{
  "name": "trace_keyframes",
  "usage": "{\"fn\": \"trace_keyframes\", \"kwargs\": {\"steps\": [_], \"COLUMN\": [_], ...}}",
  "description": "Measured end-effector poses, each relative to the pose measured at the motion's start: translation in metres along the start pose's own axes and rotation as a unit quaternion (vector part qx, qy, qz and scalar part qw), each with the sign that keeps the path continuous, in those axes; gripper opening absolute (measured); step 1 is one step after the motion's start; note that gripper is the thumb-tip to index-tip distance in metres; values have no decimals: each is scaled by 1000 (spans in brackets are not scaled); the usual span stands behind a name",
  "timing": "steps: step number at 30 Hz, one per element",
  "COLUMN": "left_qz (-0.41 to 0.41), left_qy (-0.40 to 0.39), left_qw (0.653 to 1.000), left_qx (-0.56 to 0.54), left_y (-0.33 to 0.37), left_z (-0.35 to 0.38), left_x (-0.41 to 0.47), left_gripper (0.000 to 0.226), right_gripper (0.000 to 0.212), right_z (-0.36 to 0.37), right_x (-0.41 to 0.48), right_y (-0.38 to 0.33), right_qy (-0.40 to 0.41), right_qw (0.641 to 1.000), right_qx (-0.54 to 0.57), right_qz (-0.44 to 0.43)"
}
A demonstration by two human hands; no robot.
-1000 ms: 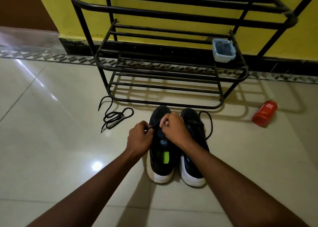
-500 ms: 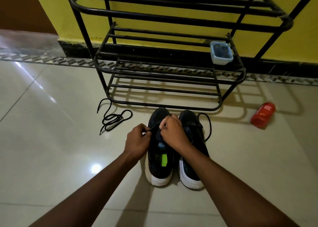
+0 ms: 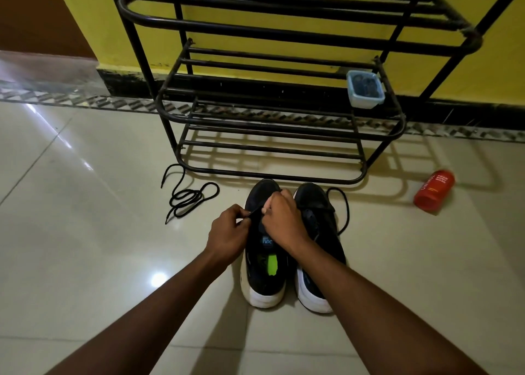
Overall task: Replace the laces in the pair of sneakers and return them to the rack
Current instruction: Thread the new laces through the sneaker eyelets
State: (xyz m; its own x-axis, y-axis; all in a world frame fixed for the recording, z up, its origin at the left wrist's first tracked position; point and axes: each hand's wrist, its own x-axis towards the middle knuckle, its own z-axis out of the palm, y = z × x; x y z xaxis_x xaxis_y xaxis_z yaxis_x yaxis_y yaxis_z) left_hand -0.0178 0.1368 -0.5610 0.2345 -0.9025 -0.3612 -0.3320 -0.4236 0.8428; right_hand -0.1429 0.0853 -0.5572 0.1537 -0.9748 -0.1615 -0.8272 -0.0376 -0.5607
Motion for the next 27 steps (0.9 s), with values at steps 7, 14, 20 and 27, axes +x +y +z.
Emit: {"fn": "trace_keyframes", "kwargs": {"steps": [7, 14, 20, 27], "left_qz": [7, 15, 45, 26], "left_qy": [-9, -3, -19, -19], "left_qw": [1000, 999, 995, 998], "left_qx": [17, 32, 81, 58], "left_y": [-3, 2, 13, 7], "left_z": [1, 1, -3, -1], "left_x": [2, 0, 5, 8], "left_gripper": [11, 16, 34, 37], "right_gripper": [9, 14, 13, 12], "right_z": [3, 2, 3, 4], "right_x": [4, 2, 0, -1], "right_y": [1, 3, -3, -3], "right_qy": [29, 23, 29, 1], "right_qw": [996, 994, 996, 1000], "right_qx": [67, 85, 62, -16], "right_qz": [51, 58, 51, 26]}}
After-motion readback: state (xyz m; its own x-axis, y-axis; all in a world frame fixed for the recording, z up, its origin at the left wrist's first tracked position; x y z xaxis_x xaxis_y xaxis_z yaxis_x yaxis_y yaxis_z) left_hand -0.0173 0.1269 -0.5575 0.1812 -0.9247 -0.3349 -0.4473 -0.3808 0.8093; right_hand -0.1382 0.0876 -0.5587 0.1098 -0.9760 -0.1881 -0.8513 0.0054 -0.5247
